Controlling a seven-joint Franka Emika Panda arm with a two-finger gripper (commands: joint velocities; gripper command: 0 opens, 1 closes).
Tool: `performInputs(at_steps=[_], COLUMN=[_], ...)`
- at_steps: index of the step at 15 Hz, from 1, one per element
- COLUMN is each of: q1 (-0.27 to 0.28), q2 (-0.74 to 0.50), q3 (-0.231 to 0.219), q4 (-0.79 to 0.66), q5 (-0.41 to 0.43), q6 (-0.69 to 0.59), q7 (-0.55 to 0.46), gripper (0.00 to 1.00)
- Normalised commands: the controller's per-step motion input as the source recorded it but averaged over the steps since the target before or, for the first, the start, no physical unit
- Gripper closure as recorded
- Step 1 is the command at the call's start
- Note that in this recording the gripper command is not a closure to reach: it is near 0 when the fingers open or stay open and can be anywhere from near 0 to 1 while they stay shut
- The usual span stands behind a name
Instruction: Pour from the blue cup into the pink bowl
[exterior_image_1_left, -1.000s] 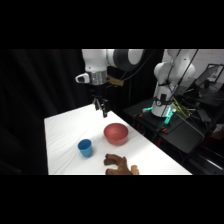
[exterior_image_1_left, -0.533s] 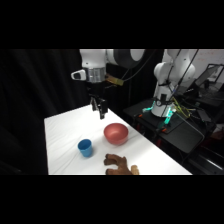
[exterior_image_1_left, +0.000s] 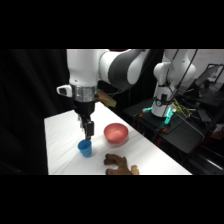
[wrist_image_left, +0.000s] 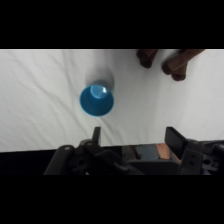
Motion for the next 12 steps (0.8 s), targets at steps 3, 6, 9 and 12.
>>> performInputs(at_steps=[3, 6, 9, 12], q1=[0.177, 0.135, 0.081, 0.053], q2=[0.26, 0.2, 0.25, 0.24], q3=[-0.161, -0.147, -0.109, -0.1], q4=[0.18, 0.12, 0.21, 0.26], q5=[-0.152, -0.089, -0.006, 0.032], q6=[0.2, 0.15, 0.11, 0.1], q7=[0.29, 0.21, 0.13, 0.06], gripper=[0.0, 0.0, 0.0, 0.0])
